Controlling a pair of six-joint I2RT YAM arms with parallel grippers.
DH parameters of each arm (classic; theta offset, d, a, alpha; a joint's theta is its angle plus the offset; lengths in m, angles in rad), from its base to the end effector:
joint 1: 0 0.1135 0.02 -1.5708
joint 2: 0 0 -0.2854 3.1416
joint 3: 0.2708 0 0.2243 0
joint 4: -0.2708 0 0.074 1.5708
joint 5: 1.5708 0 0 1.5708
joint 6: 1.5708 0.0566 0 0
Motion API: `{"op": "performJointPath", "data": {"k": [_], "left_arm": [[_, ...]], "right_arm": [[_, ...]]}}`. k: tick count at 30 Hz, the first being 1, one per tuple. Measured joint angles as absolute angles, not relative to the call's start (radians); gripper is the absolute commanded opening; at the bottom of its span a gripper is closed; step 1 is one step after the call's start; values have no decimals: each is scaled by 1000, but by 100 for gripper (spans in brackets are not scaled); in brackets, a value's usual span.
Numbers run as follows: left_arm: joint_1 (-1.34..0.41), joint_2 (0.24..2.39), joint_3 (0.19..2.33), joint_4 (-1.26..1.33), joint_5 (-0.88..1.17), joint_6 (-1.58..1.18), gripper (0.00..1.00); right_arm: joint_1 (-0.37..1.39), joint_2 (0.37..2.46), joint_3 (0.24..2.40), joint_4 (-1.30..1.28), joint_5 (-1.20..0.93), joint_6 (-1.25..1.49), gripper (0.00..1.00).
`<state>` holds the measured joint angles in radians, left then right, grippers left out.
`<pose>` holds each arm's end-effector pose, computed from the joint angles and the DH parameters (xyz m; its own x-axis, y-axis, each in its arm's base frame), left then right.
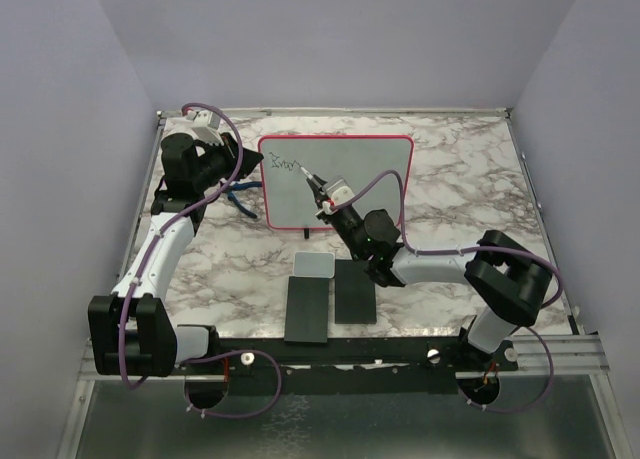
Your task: Write a sentence on the whiteboard
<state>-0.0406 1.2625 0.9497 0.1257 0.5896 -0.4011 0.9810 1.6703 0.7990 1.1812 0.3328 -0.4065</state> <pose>0.2749 -0.0427 0.3535 -0.3974 -0.3086 -0.8642 0.4611 0.7471 -0.4788 0.2127 0.2846 0.3096 0.3979 -0.0773 -0.9141 -0.4954 0.8205 -0.2850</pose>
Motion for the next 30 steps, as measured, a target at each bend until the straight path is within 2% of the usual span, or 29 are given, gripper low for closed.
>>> {"op": "performJointPath", "data": {"k": [30], "left_arm": [[-41,1262,950,126,590,-402,13]], "right_arm": [[982,1687,821,1203,346,-437,1]]}}
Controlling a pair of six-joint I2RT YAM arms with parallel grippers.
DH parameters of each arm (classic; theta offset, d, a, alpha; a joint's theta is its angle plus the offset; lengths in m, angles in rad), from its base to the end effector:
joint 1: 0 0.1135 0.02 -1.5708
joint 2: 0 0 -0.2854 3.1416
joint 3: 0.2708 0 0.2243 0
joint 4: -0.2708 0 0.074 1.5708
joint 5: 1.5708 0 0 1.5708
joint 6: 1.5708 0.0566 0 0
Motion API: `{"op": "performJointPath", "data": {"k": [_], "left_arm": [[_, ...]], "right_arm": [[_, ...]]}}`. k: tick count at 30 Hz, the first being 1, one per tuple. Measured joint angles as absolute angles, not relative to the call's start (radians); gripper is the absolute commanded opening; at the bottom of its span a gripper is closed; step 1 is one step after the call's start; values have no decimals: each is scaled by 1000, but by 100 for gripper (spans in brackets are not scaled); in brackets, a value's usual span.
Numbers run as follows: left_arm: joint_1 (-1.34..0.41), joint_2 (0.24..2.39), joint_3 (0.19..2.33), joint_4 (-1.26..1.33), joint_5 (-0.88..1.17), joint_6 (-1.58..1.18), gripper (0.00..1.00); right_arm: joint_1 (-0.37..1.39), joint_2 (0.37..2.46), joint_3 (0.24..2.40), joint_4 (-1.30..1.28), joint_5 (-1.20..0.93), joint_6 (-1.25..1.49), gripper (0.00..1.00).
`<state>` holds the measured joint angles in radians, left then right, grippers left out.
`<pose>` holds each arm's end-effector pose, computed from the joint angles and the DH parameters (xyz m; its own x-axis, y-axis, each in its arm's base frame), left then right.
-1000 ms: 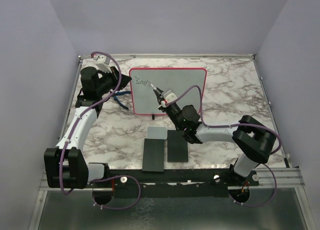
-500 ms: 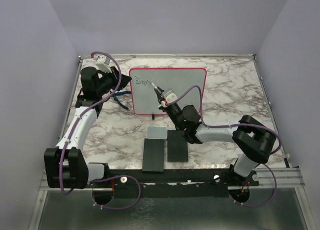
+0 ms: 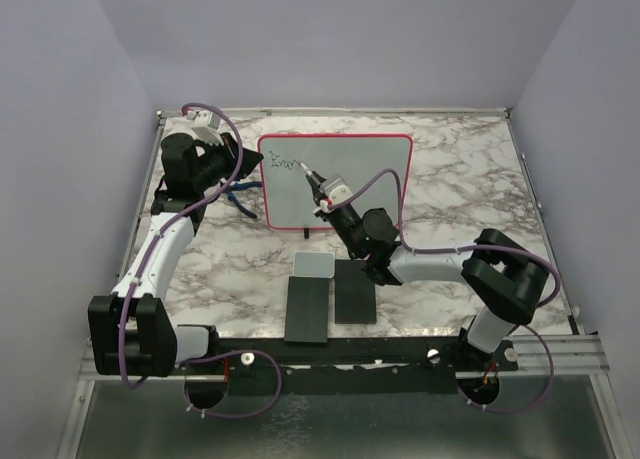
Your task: Write a sentence on the whiteboard
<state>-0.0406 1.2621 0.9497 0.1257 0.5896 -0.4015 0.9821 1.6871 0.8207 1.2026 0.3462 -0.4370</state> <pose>0.2748 -0.0427 0.3536 -0.3972 -0.3089 -0.8641 0.4611 0.7470 -0.4790 0.2153 0.2878 0.3131 0.4218 -0.0852 -0.9027 -0.4701 0.8307 -0.2981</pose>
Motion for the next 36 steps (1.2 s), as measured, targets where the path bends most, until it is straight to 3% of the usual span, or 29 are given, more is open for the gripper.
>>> {"op": "performJointPath", "data": {"k": [36], "left_arm": [[-41,1262,950,126,590,-402,13]], "right_arm": [[982,1692,810,1174,324,-410,1]]}}
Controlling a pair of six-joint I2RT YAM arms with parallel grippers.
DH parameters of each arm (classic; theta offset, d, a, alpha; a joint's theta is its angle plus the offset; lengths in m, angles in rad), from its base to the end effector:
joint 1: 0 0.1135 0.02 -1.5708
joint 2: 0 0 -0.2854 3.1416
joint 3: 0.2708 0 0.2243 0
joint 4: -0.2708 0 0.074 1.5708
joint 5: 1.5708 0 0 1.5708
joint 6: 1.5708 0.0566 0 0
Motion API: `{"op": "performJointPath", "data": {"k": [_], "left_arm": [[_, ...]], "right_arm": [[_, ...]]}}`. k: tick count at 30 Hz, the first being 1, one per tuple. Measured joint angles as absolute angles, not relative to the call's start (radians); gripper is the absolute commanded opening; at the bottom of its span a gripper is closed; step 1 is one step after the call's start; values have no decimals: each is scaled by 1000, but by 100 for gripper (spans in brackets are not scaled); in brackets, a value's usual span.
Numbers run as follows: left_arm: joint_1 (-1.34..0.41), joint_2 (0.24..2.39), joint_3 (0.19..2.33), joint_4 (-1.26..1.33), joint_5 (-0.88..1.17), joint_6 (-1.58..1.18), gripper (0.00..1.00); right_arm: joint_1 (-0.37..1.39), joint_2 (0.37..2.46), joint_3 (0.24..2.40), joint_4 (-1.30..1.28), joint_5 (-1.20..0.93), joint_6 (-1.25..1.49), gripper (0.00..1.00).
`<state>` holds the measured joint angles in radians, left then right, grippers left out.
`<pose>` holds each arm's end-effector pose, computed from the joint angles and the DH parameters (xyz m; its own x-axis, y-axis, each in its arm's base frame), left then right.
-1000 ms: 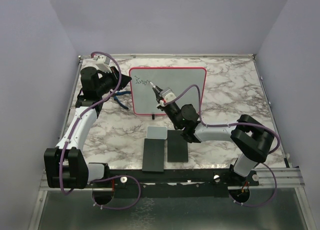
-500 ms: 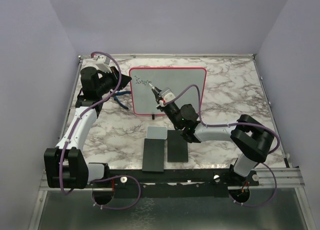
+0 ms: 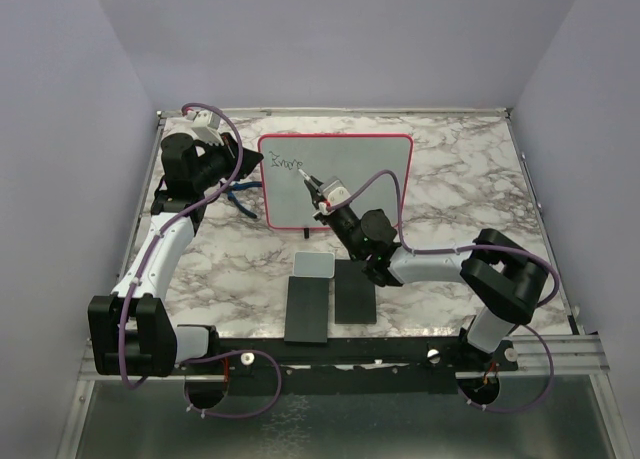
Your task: Write a sentence on the whiteboard
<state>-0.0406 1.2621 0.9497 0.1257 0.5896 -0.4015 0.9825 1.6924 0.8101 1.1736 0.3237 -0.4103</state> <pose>0.2748 -0.0427 0.3536 -0.3972 -0.3089 -0.8641 0.4611 0.7470 -0.4790 0.2151 0.2900 0.3047 0.3933 -0.0919 -0.9148 -0.5046 0.8102 -0.2983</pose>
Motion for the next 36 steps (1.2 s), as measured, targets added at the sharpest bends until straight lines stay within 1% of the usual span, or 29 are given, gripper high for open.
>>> {"op": "performJointPath", "data": {"k": [30,32,34,36], "left_arm": [[-41,1262,950,126,590,-402,13],[-41,1262,950,126,590,-402,16],[-41,1262,950,126,590,-402,24],[-41,1262,950,126,590,-401,29]], "right_arm": [[983,1680,786,1208,348,-435,1],[983,1670,778,1204,342,-435,1],[983,1651,764,1200,326,-434,1],[983,1627,744,1195,307,-427,1]]}}
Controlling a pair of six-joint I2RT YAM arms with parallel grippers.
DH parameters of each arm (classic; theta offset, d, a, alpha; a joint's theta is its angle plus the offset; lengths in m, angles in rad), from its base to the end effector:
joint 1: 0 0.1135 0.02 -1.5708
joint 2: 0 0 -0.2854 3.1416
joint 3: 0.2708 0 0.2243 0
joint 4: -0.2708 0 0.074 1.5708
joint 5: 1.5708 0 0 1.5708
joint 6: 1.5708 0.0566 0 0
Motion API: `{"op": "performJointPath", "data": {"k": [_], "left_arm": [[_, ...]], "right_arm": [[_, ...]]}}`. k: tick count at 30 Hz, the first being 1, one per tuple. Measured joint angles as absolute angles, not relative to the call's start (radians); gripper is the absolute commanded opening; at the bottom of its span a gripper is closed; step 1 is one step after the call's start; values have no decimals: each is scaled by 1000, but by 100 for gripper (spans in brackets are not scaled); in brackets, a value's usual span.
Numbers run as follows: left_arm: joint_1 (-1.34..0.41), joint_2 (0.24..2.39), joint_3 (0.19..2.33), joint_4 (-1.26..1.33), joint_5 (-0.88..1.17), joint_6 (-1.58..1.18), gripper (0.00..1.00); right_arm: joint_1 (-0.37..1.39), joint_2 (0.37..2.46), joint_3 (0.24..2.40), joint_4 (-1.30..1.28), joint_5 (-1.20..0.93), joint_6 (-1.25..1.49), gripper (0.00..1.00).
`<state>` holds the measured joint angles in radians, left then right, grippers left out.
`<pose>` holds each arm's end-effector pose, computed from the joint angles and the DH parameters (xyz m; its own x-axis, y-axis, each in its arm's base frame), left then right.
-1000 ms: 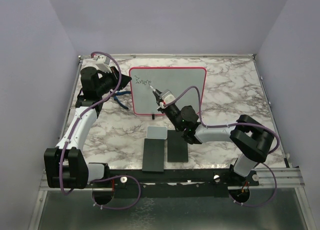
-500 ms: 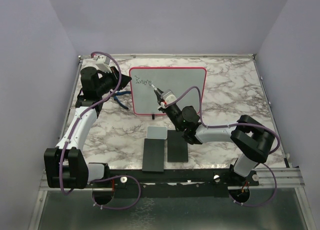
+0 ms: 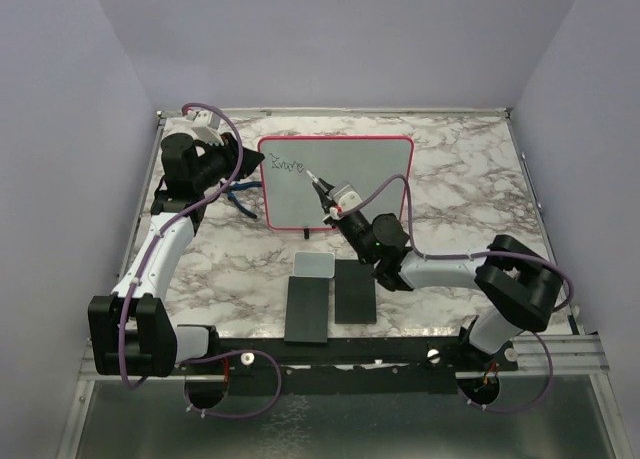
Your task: Write a sentence on the whiteboard
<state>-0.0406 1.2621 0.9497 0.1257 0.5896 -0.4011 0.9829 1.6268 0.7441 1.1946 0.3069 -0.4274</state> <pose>0.2748 -0.0427 0.3536 -0.3971 -0.3086 -0.8643 0.4612 0.7471 -0.4787 0.2036 0.2746 0.3089 0.4176 -0.0859 -0.9046 -0.5062 0.8047 -0.3101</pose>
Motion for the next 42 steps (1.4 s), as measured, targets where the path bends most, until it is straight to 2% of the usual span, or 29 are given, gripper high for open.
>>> {"op": "performJointPath", "data": {"k": [4,7,18,42], "left_arm": [[-41,1262,949,126,590,-402,37],[-41,1262,949,126,590,-402,39],[-41,1253,949,126,590,-403,31],[-41,1250,947,126,590,-402,27]], "right_arm": [[986,1581,718,1179,277,-419,1],[993,1561,714,1176,271,-418,1],[995,1565,714,1172,299,-420,1],[995,1624,735,1177,353,-447,1]]}}
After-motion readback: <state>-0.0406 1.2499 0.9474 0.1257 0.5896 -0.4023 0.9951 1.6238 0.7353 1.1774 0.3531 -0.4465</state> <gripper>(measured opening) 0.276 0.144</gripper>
